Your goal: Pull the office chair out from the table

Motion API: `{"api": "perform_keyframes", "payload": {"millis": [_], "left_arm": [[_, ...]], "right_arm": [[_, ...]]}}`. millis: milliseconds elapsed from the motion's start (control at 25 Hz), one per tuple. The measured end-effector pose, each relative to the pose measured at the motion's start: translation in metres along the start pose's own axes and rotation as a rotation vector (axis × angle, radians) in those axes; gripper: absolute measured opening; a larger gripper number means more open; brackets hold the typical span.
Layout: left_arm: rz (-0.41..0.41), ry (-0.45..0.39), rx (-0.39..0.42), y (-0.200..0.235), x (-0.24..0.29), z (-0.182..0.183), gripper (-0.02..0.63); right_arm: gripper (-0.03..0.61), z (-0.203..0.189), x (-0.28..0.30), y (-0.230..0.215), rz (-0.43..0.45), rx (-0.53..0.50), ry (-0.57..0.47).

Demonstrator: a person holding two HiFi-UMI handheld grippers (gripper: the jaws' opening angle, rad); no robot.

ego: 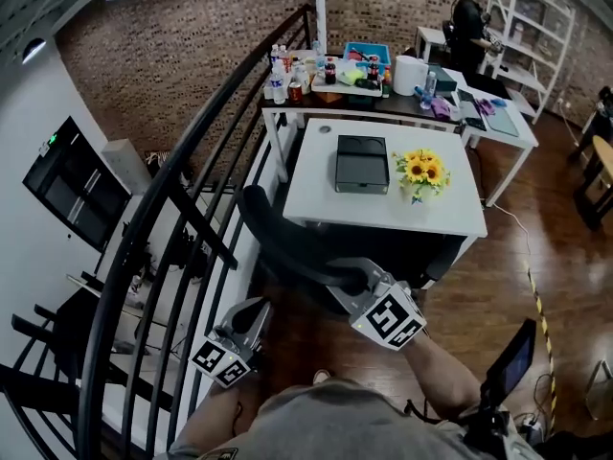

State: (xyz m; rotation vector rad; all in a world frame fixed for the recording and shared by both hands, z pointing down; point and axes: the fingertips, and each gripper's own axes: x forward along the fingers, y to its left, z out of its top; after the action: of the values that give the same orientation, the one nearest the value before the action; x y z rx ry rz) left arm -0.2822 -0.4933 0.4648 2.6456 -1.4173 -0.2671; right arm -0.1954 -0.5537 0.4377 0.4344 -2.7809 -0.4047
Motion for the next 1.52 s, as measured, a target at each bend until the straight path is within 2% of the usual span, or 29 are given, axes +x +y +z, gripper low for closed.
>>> {"api": "perform_keyframes", "payload": {"millis": [360,960,1360,1520], "left_arm": [[-0.036,0.0,0.028,0.006,0.018,0.009,0.0],[-0.068,0.017,0.083,0.001,0.04,0.024,0.0],[-0.227,0.066,0.135,-0.022,0.074,0.027,0.0],[-0.338,0.137,0.15,-0.026,0.091,0.016,0.0]], "right_arm": [[0.015,-0.015,-0.053,-0.003,0.015,0.037,-0.004],[0.015,-0.044,-0.173,-0.016,0.261,0.004,-0.084],[0.023,-0.072,-0.221,-0.039,0.376,0.073,-0.063],[0.026,-0.075,-0.227,-0.042,0.397,0.076,-0.067]]}}
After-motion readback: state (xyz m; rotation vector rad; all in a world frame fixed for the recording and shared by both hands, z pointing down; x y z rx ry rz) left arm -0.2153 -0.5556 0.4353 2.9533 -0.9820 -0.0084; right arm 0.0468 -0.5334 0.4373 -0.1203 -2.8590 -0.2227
